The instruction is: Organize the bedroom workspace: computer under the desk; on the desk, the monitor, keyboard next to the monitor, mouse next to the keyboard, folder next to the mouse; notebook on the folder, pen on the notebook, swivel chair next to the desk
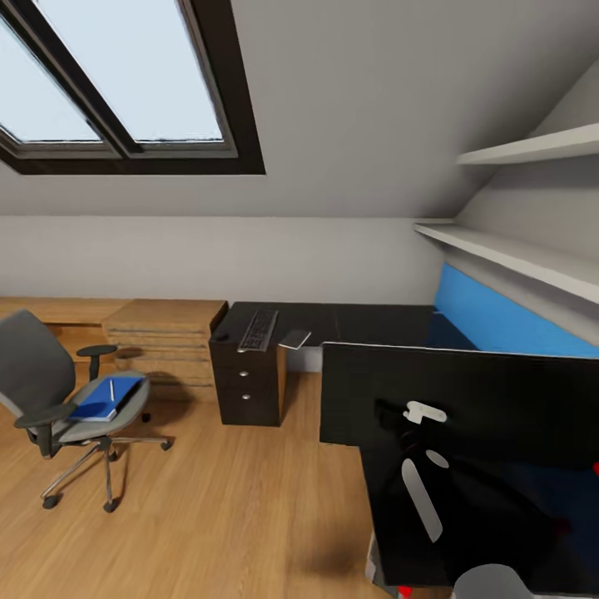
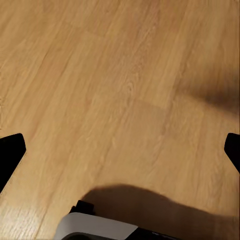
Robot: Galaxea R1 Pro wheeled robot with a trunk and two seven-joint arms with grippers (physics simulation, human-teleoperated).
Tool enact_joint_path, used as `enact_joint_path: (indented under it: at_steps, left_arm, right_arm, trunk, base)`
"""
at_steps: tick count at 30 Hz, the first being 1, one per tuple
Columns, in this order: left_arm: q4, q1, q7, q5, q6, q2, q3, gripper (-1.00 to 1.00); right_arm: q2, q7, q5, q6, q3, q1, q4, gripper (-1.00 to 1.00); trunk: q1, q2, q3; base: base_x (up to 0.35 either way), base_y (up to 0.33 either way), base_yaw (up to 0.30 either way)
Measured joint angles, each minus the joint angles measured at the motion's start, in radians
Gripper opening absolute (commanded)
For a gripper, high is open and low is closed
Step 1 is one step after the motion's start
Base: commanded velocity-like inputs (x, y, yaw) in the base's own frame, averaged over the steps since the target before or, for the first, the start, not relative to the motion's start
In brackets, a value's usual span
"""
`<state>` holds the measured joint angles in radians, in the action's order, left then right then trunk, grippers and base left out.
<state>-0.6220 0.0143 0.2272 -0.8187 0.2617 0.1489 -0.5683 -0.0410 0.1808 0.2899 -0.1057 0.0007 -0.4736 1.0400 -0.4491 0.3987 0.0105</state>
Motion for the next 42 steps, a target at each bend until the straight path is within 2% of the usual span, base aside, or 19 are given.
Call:
enact_joint_path:
  at_steps: [10, 23, 42]
  left_arm:
    - [0.004, 0.0, 0.001, 0.0, 0.004, 0.0, 0.001, 1.0]
    - [0.005, 0.0, 0.001, 0.0, 0.006, 0.0, 0.001, 1.0]
    - [0.005, 0.0, 0.001, 0.0, 0.007, 0.0, 0.002, 1.0]
  right_arm:
    - [0.0, -0.001, -0.001, 0.0, 0.001, 0.0, 0.0, 1.0]
    - [0.0, -0.001, 0.001, 0.0, 0.001, 0.0, 0.0, 1.0]
    - [0.0, 0.003, -0.001, 0.0, 0.001, 0.0, 0.0, 1.0]
  trunk:
    - [0.0, 0.0, 0.0]
    - [0.0, 0.0, 0.0]
    - [0.0, 0.0, 0.0]
  base:
    - [0.045, 0.046, 0.0]
    - [0.253, 0.0, 0.0]
    - [0.009, 0.0, 0.0]
